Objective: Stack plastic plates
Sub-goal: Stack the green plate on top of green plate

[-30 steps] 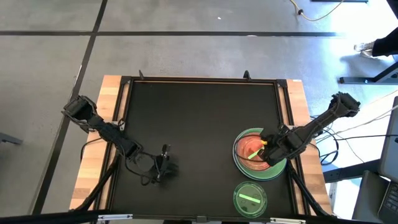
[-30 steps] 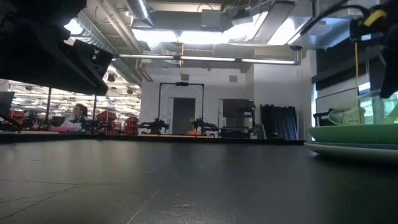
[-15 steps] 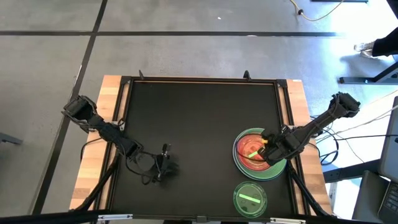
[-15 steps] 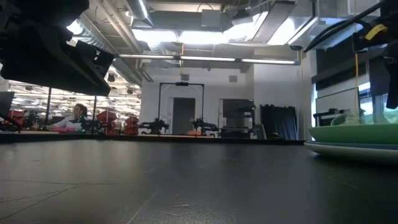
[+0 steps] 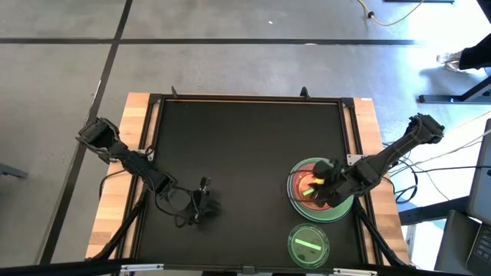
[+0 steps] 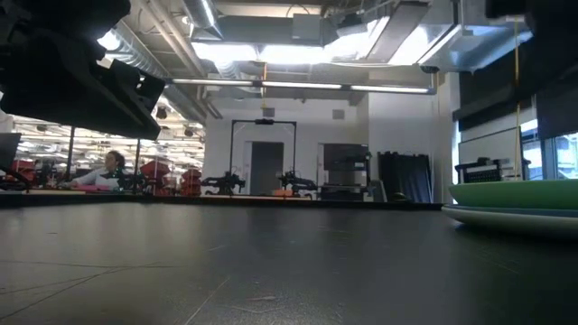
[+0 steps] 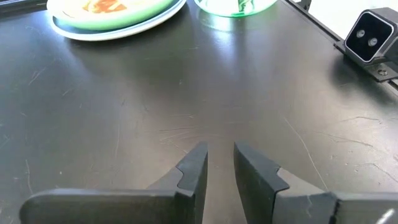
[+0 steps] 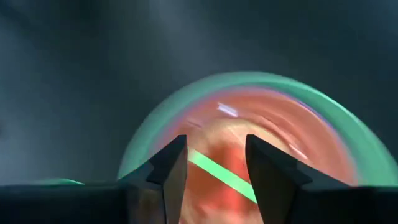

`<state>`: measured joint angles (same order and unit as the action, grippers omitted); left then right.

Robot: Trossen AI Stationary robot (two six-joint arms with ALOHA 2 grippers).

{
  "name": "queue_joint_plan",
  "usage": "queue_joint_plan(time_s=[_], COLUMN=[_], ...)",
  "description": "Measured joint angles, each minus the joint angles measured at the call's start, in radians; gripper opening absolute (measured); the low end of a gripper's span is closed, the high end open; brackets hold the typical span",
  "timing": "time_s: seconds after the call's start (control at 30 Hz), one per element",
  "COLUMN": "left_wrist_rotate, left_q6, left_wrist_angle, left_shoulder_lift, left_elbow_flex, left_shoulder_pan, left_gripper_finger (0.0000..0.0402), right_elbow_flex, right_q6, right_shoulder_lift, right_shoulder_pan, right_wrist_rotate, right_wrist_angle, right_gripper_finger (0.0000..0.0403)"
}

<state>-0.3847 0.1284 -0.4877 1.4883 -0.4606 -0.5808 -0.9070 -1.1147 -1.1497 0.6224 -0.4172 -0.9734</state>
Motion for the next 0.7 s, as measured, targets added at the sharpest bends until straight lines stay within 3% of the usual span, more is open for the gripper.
queue_joint_plan(time_s=[0.23,0.5,0.7], left_wrist_rotate=[0.000,0.000,0.000], left_q6=[0.000,0.000,0.001], left_wrist_angle=[0.000,-0.001,-0.001], left_shoulder_lift=[0.000,0.000,0.000], left_elbow_flex=[0.000,0.000,0.000], left_shoulder_pan=[0.000,0.000,0.000], left_gripper_finger=[0.0072,0.0072,0.0072], right_elbow_flex=[0.000,0.002,-0.034], right_q6=[0.205,0.233,0.231], right_shoulder_lift=[-0.091,-0.235,-0.314], right_shoulder_pan=[0.000,0.007,0.078], right_wrist_rotate=[0.008,0.131,0.166], right_wrist_angle=[0.291,0.432,0.499], right_gripper_finger=[0.0152,0.0151,0.0151])
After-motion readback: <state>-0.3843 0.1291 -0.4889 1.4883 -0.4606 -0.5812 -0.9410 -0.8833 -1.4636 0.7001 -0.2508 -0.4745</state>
